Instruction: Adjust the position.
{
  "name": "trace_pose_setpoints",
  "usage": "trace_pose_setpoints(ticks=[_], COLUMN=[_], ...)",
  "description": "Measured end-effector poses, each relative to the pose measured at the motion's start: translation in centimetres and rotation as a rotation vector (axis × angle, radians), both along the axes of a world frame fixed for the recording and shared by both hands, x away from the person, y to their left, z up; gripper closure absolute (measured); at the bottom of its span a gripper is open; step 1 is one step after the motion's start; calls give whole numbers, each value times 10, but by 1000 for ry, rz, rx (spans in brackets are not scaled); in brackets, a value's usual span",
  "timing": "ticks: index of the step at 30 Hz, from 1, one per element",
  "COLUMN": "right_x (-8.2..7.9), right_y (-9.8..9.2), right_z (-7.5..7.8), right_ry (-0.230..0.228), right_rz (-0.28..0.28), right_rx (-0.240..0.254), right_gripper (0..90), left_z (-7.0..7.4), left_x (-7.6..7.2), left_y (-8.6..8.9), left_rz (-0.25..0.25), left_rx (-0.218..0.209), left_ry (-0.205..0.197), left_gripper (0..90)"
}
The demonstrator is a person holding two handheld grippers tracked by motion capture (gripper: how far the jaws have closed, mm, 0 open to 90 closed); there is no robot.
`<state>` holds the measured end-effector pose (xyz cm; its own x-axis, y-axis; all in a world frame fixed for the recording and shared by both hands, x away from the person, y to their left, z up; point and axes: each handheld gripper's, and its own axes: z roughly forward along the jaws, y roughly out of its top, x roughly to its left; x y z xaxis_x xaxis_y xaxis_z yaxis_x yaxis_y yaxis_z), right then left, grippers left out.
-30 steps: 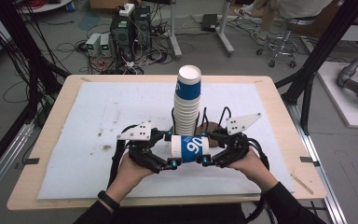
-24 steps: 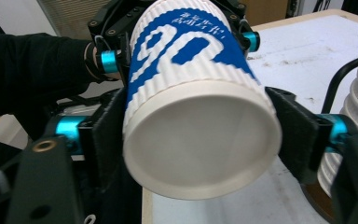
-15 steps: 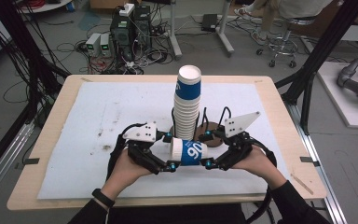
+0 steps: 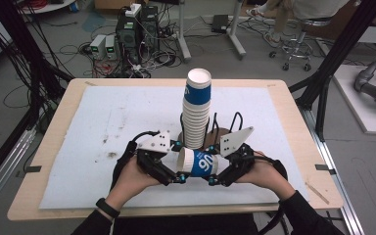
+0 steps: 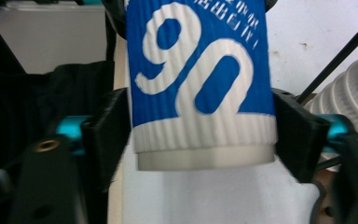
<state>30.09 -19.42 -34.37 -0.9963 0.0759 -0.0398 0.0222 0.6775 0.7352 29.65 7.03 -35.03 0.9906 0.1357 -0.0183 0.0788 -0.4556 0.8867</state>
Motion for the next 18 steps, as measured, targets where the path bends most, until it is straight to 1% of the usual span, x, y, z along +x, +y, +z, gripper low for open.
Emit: trace_pose_setpoints(ticks=[1, 3, 5, 6, 7, 8, 9, 10, 12, 13, 14, 15, 17, 18], right_x=[0, 0, 1, 2, 2, 5, 5, 6, 8, 8, 9, 9, 9, 9], right_y=[0, 0, -1, -2, -3, -7, -7, -8, -11, -12, -14, -14, -15, -15], right_z=[-1, -1, -1, -1, -1, -2, -2, -2, -1, -1, -1, -1, -2, -5], right_ry=[-9, -7, -6, -6, 6, 19, 19, 34, 39, 53, 65, 65, 90, 93], right_rz=[3, 4, 7, 12, 13, 17, 17, 15, 11, 10, 7, 7, -3, -11], right_rx=[2, 8, 26, 36, 54, 108, 108, 131, 157, 189, 230, 230, 267, 307], right_gripper=[286, 292, 291, 291, 291, 292, 292, 291, 292, 291, 291, 291, 291, 291], left_z=[0, 0, 1, 1, 1, 0, 0, 0, 0, -1, -1, -1, -2, -2], left_x=[0, 0, -1, -1, -1, -1, -1, 0, 0, 1, 2, 2, 3, 3], left_y=[0, 0, 1, 2, 3, 5, 5, 6, 9, 10, 11, 11, 13, 13], left_rz=[2, 7, 11, 15, 18, 38, 38, 47, 55, 57, 58, 62, 59, 56], left_rx=[1, -15, -47, -74, -98, -144, -144, -167, -228, -255, -271, -303, -356, -367], left_ry=[-3, -4, -1, 7, 7, 7, 7, 13, 26, 38, 48, 58, 86, 90], left_gripper=[204, 198, 175, 167, 162, 113, 93, 93, 84, 81, 74, 74, 73, 73])
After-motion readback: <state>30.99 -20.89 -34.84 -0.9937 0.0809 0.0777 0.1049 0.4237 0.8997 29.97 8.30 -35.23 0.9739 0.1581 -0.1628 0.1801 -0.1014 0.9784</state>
